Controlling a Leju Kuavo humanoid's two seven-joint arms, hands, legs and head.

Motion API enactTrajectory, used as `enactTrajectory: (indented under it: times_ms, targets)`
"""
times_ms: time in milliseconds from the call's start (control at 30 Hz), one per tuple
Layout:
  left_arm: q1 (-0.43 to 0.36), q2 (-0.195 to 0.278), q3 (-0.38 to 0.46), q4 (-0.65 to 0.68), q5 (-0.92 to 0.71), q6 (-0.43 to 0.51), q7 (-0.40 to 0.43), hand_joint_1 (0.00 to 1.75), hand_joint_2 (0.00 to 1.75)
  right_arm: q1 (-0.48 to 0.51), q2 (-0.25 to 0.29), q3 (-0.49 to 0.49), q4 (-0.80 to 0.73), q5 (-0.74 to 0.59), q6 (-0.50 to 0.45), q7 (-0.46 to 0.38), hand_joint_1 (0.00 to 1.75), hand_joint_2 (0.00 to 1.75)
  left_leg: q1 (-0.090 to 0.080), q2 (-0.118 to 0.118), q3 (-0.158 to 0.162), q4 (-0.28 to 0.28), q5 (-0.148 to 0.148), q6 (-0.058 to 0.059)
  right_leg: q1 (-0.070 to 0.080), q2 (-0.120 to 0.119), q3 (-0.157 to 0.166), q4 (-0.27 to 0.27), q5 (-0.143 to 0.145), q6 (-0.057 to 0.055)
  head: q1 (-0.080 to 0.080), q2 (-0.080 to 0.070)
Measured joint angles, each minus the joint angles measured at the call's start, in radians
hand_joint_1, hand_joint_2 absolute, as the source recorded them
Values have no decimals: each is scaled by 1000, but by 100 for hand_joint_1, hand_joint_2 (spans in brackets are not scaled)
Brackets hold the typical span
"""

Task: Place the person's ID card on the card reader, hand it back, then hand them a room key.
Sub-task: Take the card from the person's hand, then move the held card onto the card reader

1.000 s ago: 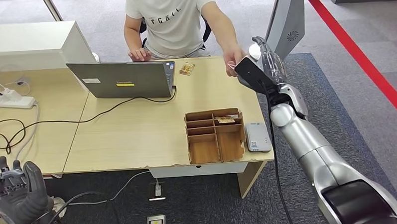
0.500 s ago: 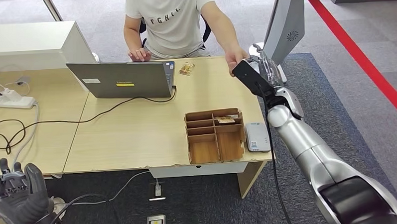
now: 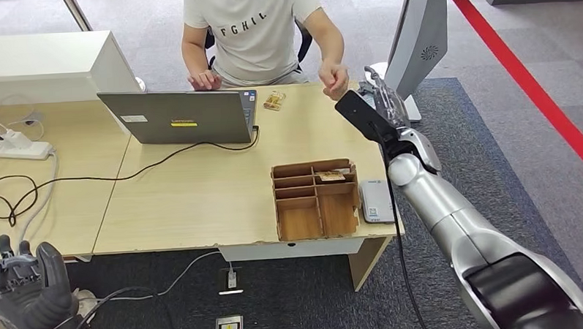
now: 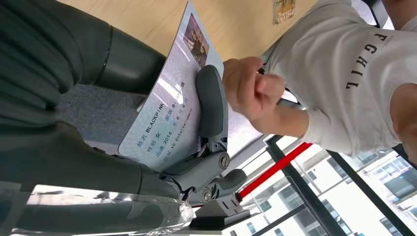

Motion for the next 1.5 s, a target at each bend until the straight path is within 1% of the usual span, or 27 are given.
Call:
enactTrajectory:
  times_ms: [233,333,467,600,833,1033,1133,1300,1500]
  targets:
    - [3,-2,1,0,-6,0,0,0,175,-7,-2,12,12,-25,-21,-19,175,175,0,0,0,0,0,0,0,0,0,0,0,0,0,0]
    - [10,-5,2,0,-10,0,0,0,175,-11,-13,16,8,-36,-33,-18,175,175,0,0,1,0,0,0,0,0,0,0,0,0,0,0]
    - [22,-8,10,-1,-9,0,0,0,175,-9,-55,19,-29,-55,-59,12,175,175,0,0,1,1,0,0,0,0,0,0,0,0,0,0]
    - [33,-10,19,-1,-5,0,0,0,175,19,-123,5,-106,-53,-88,57,175,175,0,0,1,1,0,0,0,0,0,-1,0,0,0,0]
    - [51,-20,35,-2,-10,0,0,0,175,143,-252,-49,-303,-12,-118,127,175,175,0,0,1,1,0,0,0,0,0,-2,0,0,0,0]
    - [69,-30,54,-4,-10,0,0,0,175,304,-350,-130,-472,28,-153,171,175,175,0,0,1,1,-1,1,0,0,1,-2,0,0,0,0]
    - [72,-35,63,-5,-10,0,-1,0,175,390,-389,-180,-552,32,-167,183,175,175,0,0,1,0,-1,1,0,0,1,-2,0,0,0,0]
    - [83,-45,77,-13,-16,0,-2,0,175,507,-423,-254,-663,42,-176,189,175,175,0,0,1,0,-1,1,0,0,1,-2,0,0,0,0]
    - [97,-51,86,-30,-19,0,-2,0,175,583,-419,-276,-728,58,-188,175,175,175,0,0,1,0,-1,1,0,0,1,-1,0,0,0,0]
